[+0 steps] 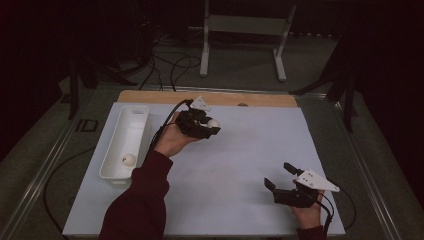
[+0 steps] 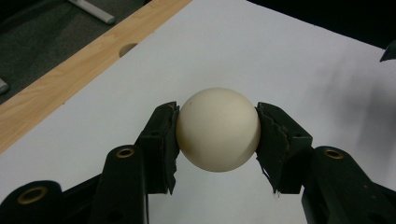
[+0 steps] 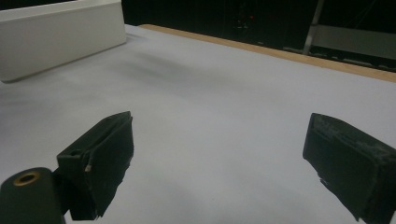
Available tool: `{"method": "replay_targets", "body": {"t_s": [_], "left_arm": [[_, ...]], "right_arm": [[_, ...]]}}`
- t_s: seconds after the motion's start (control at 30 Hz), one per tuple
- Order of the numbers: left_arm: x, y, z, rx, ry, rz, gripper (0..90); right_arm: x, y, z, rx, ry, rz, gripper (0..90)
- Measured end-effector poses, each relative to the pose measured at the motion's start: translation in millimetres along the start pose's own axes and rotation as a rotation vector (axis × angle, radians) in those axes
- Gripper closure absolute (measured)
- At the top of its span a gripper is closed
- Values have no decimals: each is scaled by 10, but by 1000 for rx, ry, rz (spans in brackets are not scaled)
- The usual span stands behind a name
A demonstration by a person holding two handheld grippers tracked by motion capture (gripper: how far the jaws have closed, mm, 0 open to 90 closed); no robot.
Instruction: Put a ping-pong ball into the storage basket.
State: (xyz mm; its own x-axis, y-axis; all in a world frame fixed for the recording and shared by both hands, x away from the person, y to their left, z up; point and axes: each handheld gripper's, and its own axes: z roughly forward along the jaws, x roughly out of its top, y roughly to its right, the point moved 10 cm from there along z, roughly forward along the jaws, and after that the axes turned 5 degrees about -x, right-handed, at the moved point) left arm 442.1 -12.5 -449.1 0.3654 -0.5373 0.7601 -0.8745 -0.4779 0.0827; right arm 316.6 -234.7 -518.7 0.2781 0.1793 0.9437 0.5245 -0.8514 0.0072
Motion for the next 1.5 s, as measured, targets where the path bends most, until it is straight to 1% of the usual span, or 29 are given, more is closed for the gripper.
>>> {"method": "replay_targets", "body": {"t_s": [0.1, 0.27, 0.47, 0.93, 1.13, 1.27, 1.4, 1.5], "left_arm": [[5, -5, -35, -1, 8, -5, 511], [-5, -18, -74, 4, 5, 3, 511], [-14, -29, -118, 8, 8, 1, 511], [-27, -45, -206, 1, 18, 6, 511], [-48, -58, -232, 2, 15, 11, 511], [-52, -58, -251, -5, 22, 9, 511], [-70, -72, -260, -2, 19, 5, 511], [-87, -83, -269, 0, 14, 12, 511]], "right_arm": [[0, -4, 1, 1, 0, 2, 85], [1, 0, -1, 0, 0, 1, 85], [-1, -4, 1, 1, -1, -1, 85], [1, -2, -1, 0, 1, 1, 85], [1, -3, -1, 0, 1, 1, 85], [1, -5, 0, 2, 1, -1, 85], [1, -6, -1, 2, 1, -1, 85], [-1, -8, 0, 3, -1, 1, 85]]}}
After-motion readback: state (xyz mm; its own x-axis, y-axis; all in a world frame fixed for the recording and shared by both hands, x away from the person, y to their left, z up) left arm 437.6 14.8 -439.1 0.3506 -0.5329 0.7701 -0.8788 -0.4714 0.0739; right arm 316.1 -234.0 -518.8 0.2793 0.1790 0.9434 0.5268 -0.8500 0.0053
